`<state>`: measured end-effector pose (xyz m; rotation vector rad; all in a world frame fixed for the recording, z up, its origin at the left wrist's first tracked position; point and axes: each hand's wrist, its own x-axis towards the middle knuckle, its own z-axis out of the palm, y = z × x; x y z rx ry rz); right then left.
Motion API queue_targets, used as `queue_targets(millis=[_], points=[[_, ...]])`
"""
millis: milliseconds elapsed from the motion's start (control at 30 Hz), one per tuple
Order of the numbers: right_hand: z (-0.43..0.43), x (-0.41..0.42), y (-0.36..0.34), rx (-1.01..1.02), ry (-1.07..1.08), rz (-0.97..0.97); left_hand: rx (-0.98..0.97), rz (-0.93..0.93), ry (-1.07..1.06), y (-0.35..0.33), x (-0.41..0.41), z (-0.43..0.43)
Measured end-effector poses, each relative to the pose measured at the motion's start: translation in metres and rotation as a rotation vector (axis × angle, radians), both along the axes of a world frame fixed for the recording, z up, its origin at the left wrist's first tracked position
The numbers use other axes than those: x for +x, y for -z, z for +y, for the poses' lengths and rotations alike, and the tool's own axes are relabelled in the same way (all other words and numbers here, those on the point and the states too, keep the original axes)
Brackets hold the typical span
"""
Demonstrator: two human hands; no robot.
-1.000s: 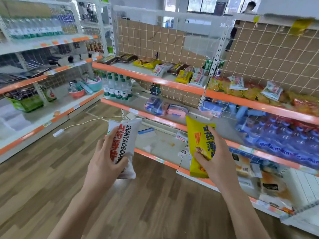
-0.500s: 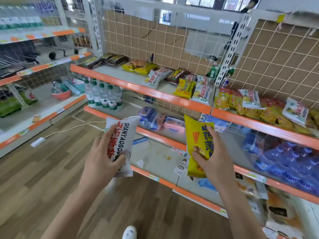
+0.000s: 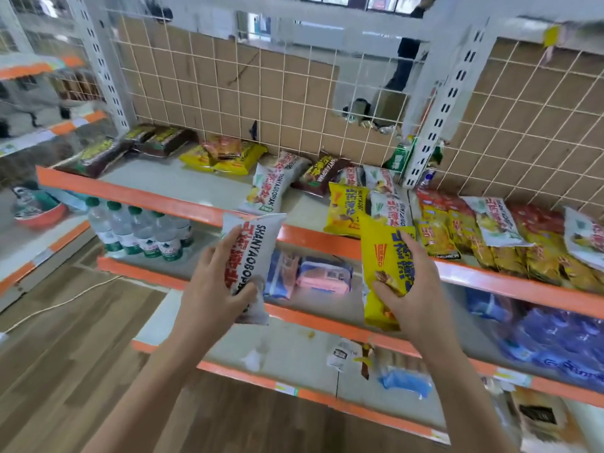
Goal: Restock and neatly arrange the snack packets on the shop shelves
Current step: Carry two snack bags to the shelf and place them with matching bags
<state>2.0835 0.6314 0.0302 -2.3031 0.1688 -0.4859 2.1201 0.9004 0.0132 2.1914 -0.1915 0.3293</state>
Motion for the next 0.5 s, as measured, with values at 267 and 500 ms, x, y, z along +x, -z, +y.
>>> queue_targets(millis=[267, 500], points=[[-0.023, 0.092, 0.01, -0.042, 0.089, -0.005, 0.039, 0.02, 0.108, 0.005, 0.111, -0.037], [-0.051, 0.168, 0.001, -0.029, 0.094, 0.015, 0.152, 0.044, 0.14, 0.007, 0.195, -0.078]])
